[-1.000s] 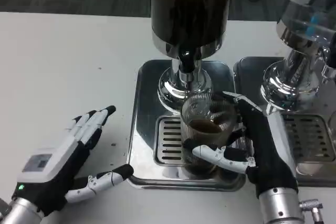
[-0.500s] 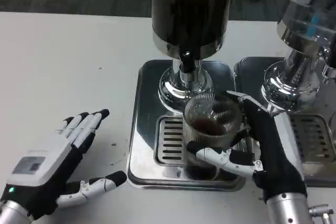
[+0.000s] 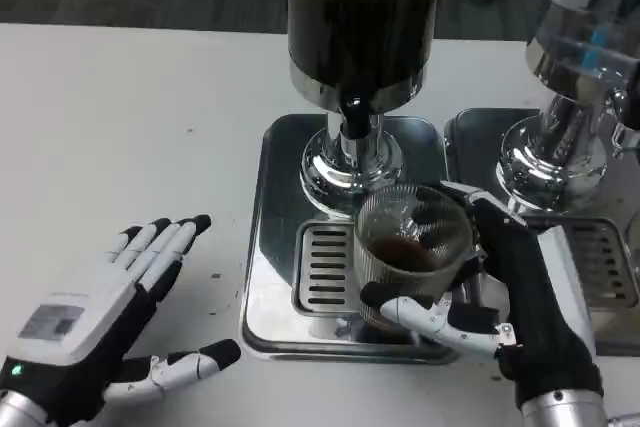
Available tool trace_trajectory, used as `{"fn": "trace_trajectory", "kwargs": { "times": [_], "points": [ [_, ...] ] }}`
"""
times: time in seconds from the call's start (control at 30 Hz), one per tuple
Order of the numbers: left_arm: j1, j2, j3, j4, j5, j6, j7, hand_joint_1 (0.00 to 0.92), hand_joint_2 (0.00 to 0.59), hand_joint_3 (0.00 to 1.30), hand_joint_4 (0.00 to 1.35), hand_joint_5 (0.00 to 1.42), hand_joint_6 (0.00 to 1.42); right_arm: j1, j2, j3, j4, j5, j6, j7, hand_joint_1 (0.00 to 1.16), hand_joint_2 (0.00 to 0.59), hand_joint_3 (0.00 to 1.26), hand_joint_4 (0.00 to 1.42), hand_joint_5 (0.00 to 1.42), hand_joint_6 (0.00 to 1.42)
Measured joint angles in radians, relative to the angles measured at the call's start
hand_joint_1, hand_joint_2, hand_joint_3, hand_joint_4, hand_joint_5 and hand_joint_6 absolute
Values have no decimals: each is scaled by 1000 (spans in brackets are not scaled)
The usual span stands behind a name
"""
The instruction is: Grasp the cup under the faucet to collect the drink, then remove the cup.
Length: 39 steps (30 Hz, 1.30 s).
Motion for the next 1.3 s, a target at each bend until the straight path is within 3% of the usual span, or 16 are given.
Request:
{"fn": "trace_trajectory", "kwargs": {
  "times": [0.6,1.3],
  "points": [
    [82,24,17,-69,-2,37,0,0,130,0,0,0,0,90,-27,27,-111,19,6,76,1020,214,497,603,846,1207],
    [105,19,17,-81,-8,39,2,0,130,0,0,0,0,94,-29,37,-117,19,7,100,1008,212,497,603,847,1208]
  ]
}}
